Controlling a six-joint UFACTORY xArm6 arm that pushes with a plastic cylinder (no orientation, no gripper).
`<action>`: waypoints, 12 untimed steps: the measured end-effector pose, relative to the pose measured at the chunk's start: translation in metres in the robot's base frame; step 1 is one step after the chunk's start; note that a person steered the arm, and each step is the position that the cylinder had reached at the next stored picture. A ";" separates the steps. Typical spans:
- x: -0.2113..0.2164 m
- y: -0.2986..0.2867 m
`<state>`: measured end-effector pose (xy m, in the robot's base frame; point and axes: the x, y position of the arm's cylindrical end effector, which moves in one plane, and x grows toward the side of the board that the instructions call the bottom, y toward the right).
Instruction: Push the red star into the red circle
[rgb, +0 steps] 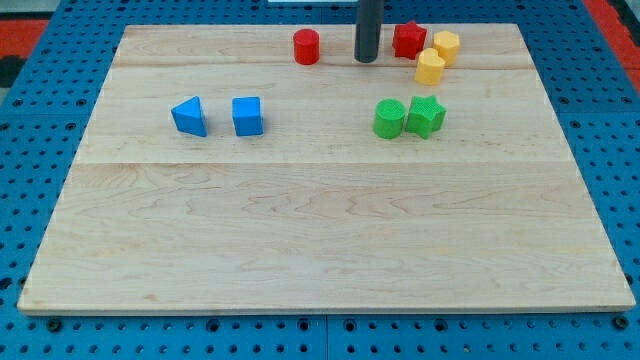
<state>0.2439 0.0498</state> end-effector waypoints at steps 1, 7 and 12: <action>-0.039 -0.013; -0.052 0.109; -0.002 -0.013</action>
